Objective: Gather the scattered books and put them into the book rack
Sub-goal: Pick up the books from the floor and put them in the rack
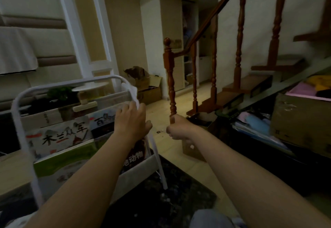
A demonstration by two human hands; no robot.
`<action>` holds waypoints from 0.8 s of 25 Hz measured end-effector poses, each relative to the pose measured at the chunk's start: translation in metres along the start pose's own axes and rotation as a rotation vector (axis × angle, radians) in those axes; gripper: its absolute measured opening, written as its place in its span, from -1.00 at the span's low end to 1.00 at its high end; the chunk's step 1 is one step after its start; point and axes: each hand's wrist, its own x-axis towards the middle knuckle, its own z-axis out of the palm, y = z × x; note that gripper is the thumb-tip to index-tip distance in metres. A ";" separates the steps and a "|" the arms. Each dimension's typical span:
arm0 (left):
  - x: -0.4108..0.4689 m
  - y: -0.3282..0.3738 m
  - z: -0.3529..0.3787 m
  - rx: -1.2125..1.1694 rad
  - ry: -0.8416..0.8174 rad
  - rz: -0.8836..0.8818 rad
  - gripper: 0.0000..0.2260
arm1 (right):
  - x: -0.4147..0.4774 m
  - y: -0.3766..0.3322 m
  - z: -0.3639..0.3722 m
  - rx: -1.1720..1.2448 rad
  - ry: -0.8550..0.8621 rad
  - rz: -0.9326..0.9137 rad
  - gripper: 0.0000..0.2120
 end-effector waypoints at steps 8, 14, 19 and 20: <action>0.025 0.197 0.046 -0.169 -0.193 0.320 -0.51 | -0.018 0.134 -0.158 0.118 0.224 0.128 -0.42; 0.004 0.354 0.125 -0.185 -0.411 0.538 -0.61 | -0.039 0.306 -0.248 0.278 0.421 0.403 -0.42; -0.030 0.447 0.219 -0.174 -0.580 0.689 -0.54 | -0.041 0.457 -0.251 0.267 0.530 0.630 -0.56; -0.036 0.460 0.239 -0.163 -0.615 0.723 -0.52 | -0.037 0.491 -0.245 0.257 0.521 0.667 -0.62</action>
